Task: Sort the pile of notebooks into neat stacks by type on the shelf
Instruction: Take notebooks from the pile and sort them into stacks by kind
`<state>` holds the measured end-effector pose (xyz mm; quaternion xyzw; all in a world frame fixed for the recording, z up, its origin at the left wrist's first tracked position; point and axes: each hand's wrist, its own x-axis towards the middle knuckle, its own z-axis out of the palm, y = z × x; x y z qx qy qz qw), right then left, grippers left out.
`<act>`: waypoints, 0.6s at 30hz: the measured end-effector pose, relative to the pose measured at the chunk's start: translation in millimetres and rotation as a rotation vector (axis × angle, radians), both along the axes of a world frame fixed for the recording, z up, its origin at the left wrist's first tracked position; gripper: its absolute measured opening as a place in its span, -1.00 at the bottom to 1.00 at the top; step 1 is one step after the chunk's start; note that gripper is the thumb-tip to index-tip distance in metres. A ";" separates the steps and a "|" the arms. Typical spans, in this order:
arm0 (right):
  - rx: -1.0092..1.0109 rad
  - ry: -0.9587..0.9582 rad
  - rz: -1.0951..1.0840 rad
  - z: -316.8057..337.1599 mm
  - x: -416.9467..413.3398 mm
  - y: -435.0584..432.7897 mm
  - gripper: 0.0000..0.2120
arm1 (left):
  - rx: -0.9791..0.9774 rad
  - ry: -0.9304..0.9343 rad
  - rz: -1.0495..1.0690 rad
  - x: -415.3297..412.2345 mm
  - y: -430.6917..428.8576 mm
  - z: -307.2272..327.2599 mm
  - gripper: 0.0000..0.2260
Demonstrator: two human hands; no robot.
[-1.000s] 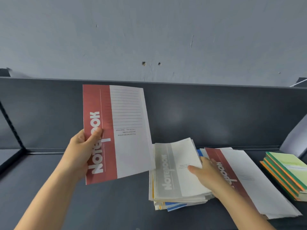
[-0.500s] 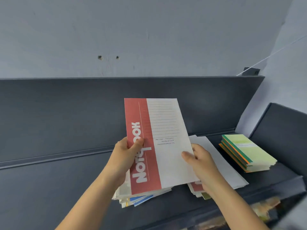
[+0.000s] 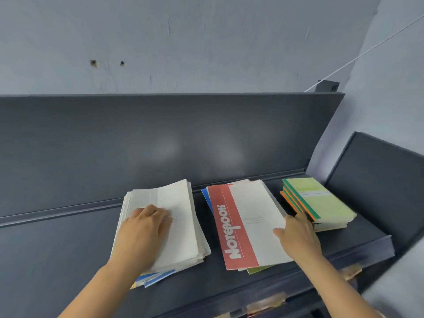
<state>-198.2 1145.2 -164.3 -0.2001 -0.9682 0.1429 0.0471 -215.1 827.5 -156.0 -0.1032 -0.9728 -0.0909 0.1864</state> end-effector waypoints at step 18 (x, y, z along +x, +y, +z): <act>0.067 0.254 0.687 61.2 -23.6 -132.5 -0.62 | -0.114 -0.070 0.158 60.7 -115.8 29.0 -0.75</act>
